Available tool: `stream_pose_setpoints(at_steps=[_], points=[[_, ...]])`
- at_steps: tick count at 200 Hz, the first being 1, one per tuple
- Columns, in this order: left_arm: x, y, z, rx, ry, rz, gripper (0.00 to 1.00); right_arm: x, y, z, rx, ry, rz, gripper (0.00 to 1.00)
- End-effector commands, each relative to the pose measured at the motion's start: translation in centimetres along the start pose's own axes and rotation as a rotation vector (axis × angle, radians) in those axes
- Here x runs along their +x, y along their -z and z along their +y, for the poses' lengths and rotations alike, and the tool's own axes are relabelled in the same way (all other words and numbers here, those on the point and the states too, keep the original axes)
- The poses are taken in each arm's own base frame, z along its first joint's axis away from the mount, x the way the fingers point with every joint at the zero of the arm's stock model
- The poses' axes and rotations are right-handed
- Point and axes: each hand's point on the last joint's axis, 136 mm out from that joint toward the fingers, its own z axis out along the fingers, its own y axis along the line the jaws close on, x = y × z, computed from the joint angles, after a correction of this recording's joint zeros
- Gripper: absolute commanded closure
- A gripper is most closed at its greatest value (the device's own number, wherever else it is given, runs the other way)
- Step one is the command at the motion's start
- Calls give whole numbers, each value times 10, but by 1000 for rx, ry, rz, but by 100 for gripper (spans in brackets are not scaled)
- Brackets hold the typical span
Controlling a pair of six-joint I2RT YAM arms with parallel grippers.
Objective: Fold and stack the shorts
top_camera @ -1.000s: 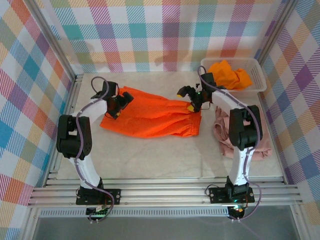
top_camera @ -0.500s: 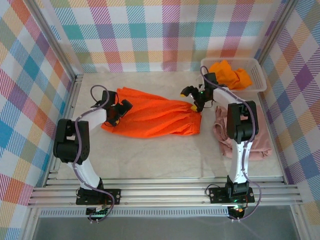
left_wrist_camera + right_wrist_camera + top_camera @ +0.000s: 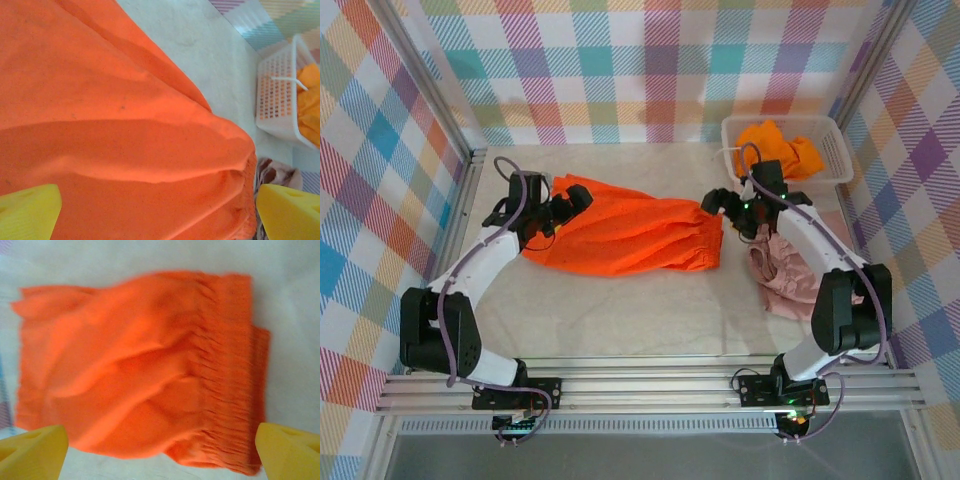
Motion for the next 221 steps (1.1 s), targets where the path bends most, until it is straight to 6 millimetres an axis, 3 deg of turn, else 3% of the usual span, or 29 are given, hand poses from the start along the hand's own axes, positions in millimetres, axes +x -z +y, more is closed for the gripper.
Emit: stream_pose_setpoints(at_steps=[1,39,130,165,221], points=[[20,3,4,9,-43,48,0,21,-16,-31,94,-8,63,6],[29,13,8,10,-47,39,0,24,-37,-44,133,-16,97,14],[33,22,11,-3,-63,27,0,23,-82,-43,160,-21,167,32],[33,20,13,-10,-61,30,0,26,-93,-46,178,-10,189,47],[29,26,12,-16,-64,3,0,27,-94,-52,201,37,196,84]])
